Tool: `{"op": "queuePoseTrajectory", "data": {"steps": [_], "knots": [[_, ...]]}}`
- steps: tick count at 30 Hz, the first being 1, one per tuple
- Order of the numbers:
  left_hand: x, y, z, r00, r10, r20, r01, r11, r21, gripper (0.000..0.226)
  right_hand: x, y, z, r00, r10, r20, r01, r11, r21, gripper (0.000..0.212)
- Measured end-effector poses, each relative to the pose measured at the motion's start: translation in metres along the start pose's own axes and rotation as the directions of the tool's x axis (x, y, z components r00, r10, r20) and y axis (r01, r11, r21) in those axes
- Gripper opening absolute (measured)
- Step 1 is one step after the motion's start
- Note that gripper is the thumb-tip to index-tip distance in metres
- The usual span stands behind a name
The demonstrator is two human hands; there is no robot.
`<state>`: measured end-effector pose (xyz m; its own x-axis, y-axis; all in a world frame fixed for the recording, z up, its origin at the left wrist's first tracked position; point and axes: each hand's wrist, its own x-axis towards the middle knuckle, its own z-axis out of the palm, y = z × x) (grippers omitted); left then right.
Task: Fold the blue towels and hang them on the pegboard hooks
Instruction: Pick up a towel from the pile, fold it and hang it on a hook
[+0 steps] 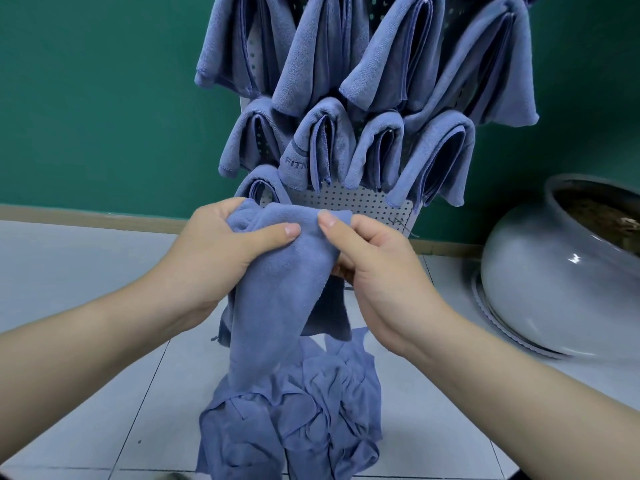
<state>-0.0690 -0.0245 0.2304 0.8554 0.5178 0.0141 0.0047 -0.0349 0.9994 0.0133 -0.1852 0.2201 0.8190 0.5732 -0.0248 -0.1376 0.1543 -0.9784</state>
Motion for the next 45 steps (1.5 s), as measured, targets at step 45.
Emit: {"op": "queuePoseTrajectory", "data": {"steps": [45], "knots": [[0.038,-0.006,-0.067,0.947,0.047,-0.317,-0.058,0.998,-0.025,0.030,0.052,-0.042,-0.108,0.986,0.052,-0.156,-0.084,0.976,-0.203,0.017]]}}
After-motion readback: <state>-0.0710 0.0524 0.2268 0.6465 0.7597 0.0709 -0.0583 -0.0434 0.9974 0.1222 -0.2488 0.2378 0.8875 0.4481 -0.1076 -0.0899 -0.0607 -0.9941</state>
